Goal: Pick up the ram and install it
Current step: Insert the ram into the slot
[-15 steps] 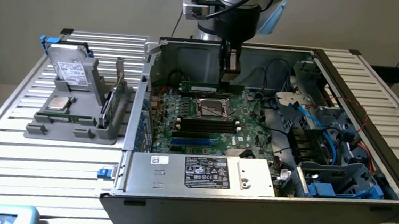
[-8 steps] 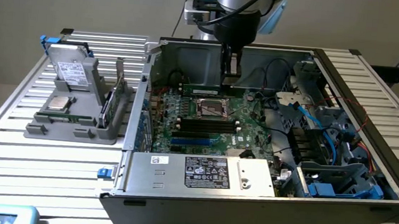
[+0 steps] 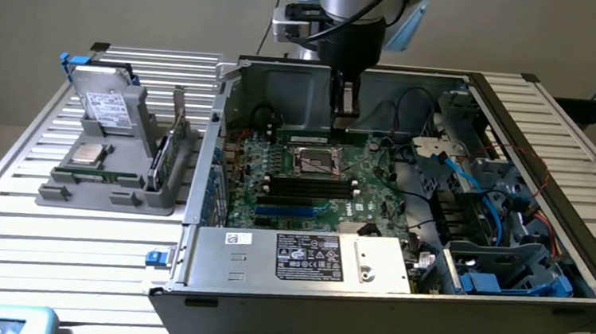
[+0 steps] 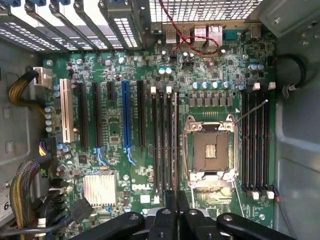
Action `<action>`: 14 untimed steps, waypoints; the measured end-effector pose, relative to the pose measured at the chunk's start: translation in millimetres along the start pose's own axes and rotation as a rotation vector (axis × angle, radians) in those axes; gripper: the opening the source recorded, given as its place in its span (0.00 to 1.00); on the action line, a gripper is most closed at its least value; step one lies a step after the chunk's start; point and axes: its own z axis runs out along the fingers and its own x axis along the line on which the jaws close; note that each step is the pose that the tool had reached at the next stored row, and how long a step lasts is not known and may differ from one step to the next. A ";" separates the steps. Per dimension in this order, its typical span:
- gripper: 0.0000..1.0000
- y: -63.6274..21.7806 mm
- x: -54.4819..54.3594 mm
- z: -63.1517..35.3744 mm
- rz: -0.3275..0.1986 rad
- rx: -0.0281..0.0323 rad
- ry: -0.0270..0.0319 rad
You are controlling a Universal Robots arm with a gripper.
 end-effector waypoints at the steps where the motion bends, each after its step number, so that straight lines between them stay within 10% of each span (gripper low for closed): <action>1: 0.12 0.6 -0.1 1.5 0.002 0.0001 0.0009; 9: 0.12 1.3 -0.5 11.1 0.017 0.0006 0.0159; 14: 0.12 0.9 -0.8 18.0 0.017 -0.0117 0.0168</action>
